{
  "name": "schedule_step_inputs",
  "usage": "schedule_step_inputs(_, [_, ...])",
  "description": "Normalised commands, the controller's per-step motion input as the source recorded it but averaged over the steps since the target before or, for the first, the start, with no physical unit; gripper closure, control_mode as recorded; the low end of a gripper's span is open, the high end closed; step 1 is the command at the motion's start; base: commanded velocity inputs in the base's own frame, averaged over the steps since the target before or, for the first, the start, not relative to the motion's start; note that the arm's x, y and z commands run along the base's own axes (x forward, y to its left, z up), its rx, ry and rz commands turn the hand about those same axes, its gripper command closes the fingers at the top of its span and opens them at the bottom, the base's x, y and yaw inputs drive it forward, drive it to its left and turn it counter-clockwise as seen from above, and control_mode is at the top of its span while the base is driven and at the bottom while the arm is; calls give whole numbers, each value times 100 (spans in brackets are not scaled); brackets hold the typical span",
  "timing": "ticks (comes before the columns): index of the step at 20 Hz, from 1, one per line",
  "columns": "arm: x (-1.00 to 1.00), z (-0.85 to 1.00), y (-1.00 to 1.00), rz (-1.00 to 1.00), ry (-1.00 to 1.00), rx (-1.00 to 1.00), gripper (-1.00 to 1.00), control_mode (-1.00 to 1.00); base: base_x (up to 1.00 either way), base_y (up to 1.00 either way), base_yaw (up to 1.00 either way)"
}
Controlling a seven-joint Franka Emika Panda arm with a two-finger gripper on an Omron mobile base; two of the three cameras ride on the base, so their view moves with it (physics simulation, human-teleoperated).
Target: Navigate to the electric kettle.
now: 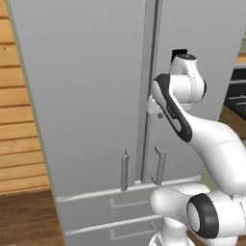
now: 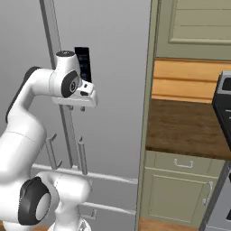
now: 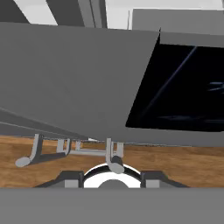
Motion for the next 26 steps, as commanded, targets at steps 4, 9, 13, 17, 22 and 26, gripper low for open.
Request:
schedule_step_inputs(4, [0,0,0,0,0,0,-100,100,-19,0,0])
schedule_step_inputs(9, [0,0,0,0,0,0,-100,100,-83,-6,-4])
schedule_step_inputs(13, [0,0,0,0,0,0,-100,100,-60,0,-37])
schedule_step_inputs(17, [0,0,0,0,0,0,-100,100,-23,0,-65])
schedule_step_inputs(22, [0,0,0,0,0,0,-100,100,-5,0,-72])
schedule_step_inputs(26, [0,0,0,0,0,0,-100,100,-3,0,-78])
